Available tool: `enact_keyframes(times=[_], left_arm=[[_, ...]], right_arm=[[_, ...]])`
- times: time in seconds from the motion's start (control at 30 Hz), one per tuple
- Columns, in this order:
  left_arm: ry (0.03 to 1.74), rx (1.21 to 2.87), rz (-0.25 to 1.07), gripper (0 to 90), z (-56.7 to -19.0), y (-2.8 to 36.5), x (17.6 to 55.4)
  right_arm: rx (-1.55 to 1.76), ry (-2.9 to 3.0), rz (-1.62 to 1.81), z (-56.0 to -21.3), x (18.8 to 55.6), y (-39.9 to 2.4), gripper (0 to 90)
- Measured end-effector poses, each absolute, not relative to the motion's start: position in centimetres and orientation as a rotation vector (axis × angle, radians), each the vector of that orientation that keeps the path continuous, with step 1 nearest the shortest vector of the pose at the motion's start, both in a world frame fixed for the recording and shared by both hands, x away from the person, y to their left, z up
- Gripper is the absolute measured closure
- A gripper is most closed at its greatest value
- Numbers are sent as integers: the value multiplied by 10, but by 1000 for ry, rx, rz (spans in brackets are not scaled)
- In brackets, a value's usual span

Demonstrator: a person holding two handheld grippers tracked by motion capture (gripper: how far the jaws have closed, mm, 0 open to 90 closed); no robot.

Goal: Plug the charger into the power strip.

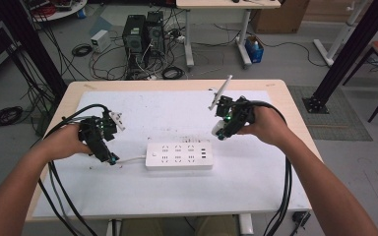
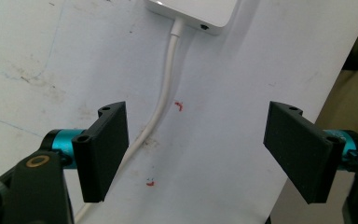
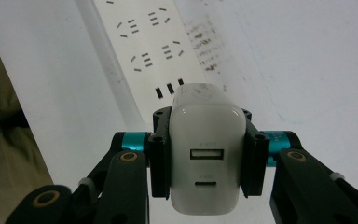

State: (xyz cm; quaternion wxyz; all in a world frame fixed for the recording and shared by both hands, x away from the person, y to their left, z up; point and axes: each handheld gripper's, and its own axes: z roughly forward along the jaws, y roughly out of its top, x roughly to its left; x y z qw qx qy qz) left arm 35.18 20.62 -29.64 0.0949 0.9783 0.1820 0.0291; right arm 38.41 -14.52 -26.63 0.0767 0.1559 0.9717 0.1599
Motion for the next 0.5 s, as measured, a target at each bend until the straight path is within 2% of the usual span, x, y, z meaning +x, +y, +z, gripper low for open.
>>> enact_keyframes(times=[0.27,0.5], left_arm=[[517,2919,50,223,-303,203,353],[514,2898,41,222,-305,208,353]], right_arm=[[308,2988,381,-296,399,-92,622],[173,3036,280,-323,405,-63,623]])
